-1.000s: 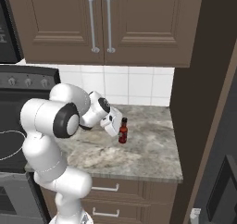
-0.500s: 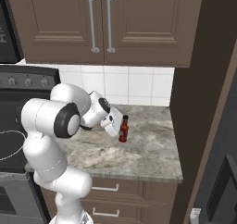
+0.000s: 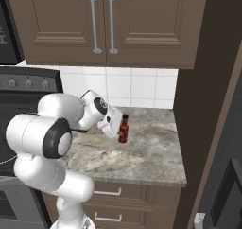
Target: Place the condiment bottle and mustard from the counter to the top shelf of the fridge. If the existing items in the fridge are on the top shelf, move them to other shelves.
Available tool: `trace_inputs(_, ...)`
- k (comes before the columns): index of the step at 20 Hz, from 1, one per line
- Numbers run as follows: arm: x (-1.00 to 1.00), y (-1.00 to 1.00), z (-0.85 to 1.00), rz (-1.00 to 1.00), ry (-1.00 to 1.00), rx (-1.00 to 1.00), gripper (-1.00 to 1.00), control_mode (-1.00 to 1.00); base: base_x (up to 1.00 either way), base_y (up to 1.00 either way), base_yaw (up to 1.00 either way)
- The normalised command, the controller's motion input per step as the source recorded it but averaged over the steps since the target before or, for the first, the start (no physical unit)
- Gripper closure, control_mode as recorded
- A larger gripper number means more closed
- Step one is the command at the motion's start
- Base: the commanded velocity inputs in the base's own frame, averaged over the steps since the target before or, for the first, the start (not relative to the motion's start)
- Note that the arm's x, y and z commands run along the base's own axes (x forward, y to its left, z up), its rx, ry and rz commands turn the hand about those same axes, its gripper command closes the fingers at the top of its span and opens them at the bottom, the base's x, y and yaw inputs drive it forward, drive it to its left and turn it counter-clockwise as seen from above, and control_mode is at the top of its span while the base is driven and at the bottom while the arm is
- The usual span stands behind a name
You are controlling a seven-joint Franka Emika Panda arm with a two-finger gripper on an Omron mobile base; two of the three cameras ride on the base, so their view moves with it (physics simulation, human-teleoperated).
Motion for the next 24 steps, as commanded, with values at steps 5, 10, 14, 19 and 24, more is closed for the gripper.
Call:
trace_inputs(5, -1.00, 0.05, 1.00, 0.08, -0.35, 0.00, 1.00, -1.00, 0.00, 0.00, 0.00)
trace_inputs(10, -1.00, 0.08, 1.00, 0.12, -0.28, -0.01, 1.00, -1.00, 0.00, 0.00, 0.00)
trace_inputs(14, -1.00, 0.12, 1.00, 0.21, -0.16, 0.00, 1.00, -1.00, 0.00, 0.00, 0.00)
trace_inputs(19, -0.93, 0.39, 1.00, 0.26, -0.03, -0.03, 1.00, -1.00, 0.00, 0.00, 0.00)
trace_inputs(24, -0.72, 0.60, 1.00, 0.35, 0.17, -0.08, 1.00, -1.00, 0.00, 0.00, 0.00)
